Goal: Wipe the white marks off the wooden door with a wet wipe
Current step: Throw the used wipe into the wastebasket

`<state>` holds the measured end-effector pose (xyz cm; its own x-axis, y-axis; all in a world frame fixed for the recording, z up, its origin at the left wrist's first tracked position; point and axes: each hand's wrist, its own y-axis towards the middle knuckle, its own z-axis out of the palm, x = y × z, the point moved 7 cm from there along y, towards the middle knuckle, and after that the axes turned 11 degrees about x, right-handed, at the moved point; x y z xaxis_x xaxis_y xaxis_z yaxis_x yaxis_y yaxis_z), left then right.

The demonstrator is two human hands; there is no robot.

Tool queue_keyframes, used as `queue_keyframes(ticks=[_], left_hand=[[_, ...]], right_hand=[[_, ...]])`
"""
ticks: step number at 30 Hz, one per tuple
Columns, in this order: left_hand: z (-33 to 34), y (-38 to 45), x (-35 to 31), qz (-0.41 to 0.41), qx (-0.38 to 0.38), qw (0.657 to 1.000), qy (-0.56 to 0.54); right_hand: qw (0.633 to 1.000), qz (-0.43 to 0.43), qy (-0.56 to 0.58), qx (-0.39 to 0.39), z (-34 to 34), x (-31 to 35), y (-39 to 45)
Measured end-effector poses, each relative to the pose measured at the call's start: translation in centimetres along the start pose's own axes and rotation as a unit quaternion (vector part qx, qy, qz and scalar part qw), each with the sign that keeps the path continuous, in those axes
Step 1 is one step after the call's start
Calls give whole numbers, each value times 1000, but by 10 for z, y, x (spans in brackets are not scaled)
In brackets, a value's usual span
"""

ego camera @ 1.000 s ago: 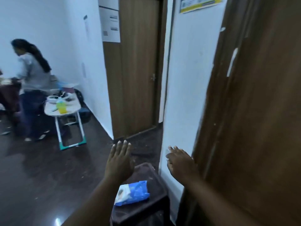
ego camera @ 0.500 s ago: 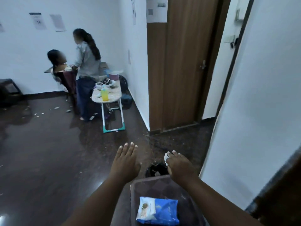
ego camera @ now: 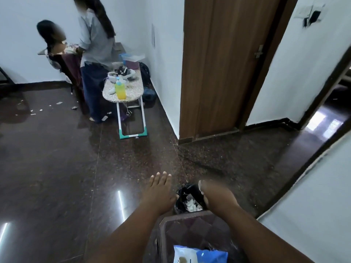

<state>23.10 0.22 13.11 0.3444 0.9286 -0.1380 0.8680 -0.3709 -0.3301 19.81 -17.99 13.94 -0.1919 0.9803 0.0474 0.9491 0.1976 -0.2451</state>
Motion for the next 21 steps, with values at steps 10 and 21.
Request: queue_keyframes(ticks=[10, 21], left_hand=[[64, 107, 22, 12, 103, 995, 5], [162, 202, 27, -8, 205, 979, -2]], right_hand=[[989, 54, 106, 85, 76, -35, 102], [977, 63, 114, 169, 184, -93, 197]])
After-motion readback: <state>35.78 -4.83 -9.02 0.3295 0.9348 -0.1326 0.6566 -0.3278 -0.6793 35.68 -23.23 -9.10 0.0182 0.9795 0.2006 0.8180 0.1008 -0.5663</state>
